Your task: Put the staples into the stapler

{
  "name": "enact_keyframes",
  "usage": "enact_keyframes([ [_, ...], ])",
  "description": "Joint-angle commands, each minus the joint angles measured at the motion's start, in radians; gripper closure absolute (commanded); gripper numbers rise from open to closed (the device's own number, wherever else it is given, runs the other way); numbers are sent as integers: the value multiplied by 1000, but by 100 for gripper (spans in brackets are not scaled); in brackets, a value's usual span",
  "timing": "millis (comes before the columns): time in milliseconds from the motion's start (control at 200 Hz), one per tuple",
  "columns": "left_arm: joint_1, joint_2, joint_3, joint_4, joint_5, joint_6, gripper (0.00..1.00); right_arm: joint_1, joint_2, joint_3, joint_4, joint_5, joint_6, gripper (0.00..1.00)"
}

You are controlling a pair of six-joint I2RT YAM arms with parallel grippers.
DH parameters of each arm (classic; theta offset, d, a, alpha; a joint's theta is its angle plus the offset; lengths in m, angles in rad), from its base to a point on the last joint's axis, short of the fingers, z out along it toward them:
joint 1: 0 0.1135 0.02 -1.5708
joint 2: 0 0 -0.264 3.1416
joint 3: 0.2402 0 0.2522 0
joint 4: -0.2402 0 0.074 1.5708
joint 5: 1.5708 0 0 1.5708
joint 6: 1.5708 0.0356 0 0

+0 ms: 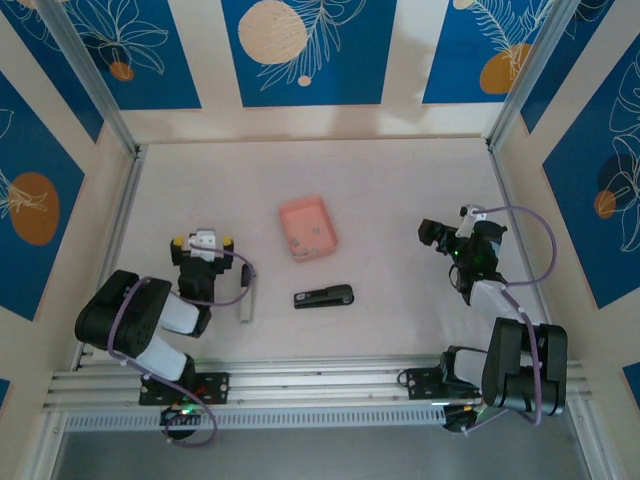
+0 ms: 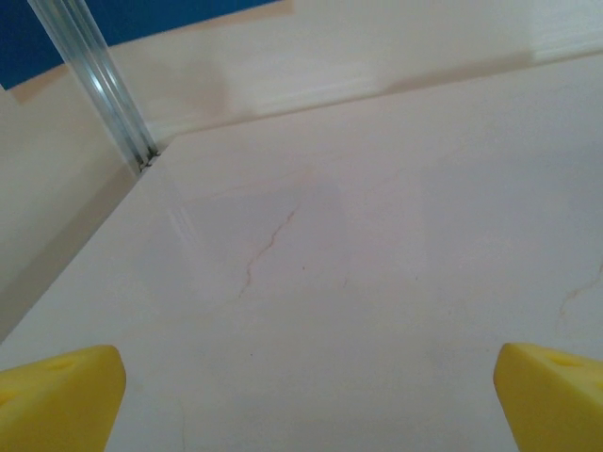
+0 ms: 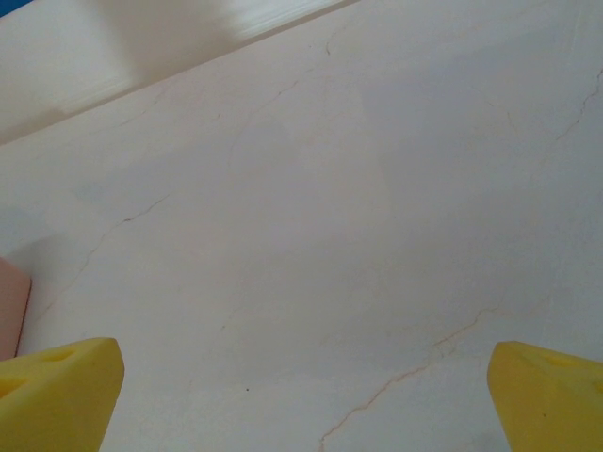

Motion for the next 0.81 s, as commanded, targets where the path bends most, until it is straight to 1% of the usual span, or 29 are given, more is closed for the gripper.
enact_keyframes([
  [0, 13, 7, 17, 63, 11, 14, 0, 9, 19, 25, 39, 2, -12, 1],
  [55, 12, 9, 22, 60, 11, 17, 0, 10, 32, 29, 48, -3, -11, 1],
  [150, 13, -3, 41, 5, 17, 16, 0, 14, 60, 33, 68, -14, -9, 1],
  [230, 16, -1, 54, -22, 42, 21, 0, 18, 82, 33, 90, -24, -9, 1],
  [315, 42, 31, 35, 13, 119, 3, 0, 24, 111, 35, 120, -29, -10, 1],
  [360, 48, 87, 39, 91, 125, 10, 0, 25, 128, 38, 135, -32, -11, 1],
  [435, 62, 31, 88, -79, 119, -19, 0, 27, 161, 42, 170, -38, -10, 1],
  [495, 77, 34, 131, -146, 99, -39, 0, 30, 184, 53, 178, -42, -23, 1],
  [565, 90, 19, 191, -302, 112, -62, 0, 33, 212, 62, 195, -46, -34, 1],
  [620, 110, 17, 192, -300, 138, -73, 0, 33, 232, 62, 217, -50, -42, 1],
  [660, 111, 15, 198, -321, 136, -78, 0, 32, 245, 71, 210, -54, -41, 1],
  [700, 111, 19, 194, -300, 137, -70, 0, 32, 261, 75, 216, -63, -44, 1],
  [800, 111, 17, 195, -306, 142, -71, 0, 39, 272, 82, 217, -82, -60, 1],
])
